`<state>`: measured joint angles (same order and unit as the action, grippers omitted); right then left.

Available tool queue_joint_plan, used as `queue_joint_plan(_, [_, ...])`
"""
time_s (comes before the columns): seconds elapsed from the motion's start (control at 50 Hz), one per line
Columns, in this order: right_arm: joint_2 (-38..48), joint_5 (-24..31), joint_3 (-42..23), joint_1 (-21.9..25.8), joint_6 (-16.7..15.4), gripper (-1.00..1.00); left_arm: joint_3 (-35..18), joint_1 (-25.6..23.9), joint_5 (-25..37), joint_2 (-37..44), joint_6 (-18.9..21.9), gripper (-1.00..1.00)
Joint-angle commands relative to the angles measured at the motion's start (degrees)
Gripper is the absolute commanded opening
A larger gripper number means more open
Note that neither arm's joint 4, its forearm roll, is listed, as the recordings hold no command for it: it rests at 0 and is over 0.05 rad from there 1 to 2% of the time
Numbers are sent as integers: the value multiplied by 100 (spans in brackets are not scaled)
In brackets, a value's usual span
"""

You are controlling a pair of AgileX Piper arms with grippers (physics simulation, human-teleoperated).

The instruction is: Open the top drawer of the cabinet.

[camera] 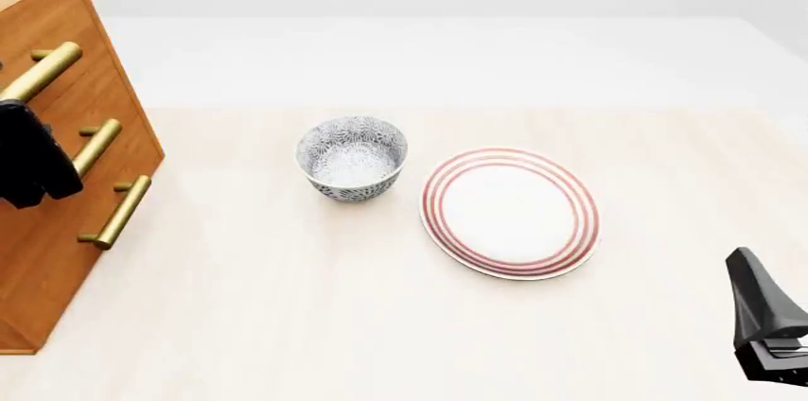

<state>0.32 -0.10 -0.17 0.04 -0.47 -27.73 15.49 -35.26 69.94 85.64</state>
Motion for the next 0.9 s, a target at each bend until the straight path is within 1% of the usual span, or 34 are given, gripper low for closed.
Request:
queue_joint_plan(0.02, [0, 0, 0, -1, 0, 100, -103, 91, -82, 237, -46, 100])
queue_joint_plan(0.3, [1, 0, 0, -1, 0, 100, -209, 199, -113, 427, -133, 100])
queue_joint_plan(0.32, [0, 0, 0, 0, 0, 100, -209, 194, -99, 421, -145, -100])
queue_joint_plan(0.44, [0, 0, 0, 0, 0, 100, -104, 171, -198, 433, -93, -100])
queue_joint_plan(0.46, [0, 0, 0, 0, 0, 100, 61, 152, -195, 278, -30, -100])
queue_joint_plan(0.52, [0, 0, 0, 0, 0, 100, 60, 116, -141, 236, -49, -100])
queue_joint_plan(0.54, [-1, 0, 0, 1, 0, 100, 369, -323, -333, 158, 89, -100])
queue_joint_plan(0.9, [-1, 0, 0, -1, 1, 100, 456, -595, -381, 119, 51, -100])
